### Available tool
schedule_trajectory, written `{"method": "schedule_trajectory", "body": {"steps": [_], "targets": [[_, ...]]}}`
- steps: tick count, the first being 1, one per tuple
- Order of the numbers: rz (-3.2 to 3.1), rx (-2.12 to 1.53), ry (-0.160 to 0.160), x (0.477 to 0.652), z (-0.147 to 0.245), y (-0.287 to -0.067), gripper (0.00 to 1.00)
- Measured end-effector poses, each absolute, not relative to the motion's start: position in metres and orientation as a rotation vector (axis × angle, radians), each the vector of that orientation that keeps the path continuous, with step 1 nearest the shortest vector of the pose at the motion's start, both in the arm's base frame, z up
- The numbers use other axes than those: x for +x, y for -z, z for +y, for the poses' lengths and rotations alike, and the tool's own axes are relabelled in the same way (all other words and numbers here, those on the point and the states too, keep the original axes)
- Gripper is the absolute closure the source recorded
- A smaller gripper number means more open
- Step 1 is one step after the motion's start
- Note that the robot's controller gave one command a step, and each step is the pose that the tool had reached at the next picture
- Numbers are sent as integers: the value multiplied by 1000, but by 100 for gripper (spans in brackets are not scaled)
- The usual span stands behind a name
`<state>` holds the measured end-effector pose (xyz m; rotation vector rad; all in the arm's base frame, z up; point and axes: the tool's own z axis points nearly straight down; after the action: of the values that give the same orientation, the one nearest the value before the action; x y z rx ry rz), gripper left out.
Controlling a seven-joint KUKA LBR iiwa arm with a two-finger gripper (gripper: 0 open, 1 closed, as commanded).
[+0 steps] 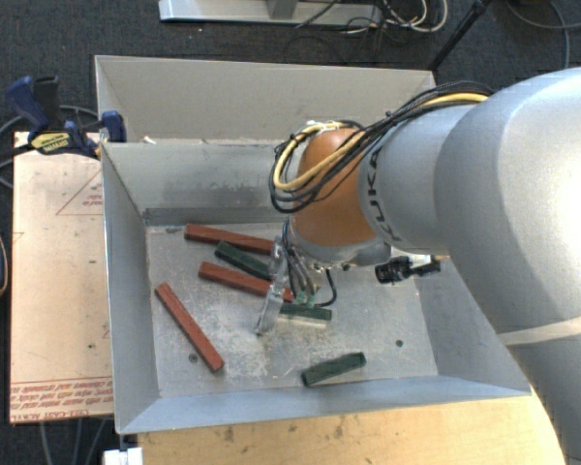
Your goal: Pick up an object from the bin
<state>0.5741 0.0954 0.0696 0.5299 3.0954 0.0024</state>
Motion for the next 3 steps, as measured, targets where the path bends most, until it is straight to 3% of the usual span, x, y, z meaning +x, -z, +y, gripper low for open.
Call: {"method": "schedule_trajectory", "body": {"steps": [1, 2, 3], "targets": [[3089, 529, -7, 577, 96, -74, 100], [3102, 427, -4, 564, 73, -190, 100], [3111, 425, -1, 563, 74, -185, 0]]}}
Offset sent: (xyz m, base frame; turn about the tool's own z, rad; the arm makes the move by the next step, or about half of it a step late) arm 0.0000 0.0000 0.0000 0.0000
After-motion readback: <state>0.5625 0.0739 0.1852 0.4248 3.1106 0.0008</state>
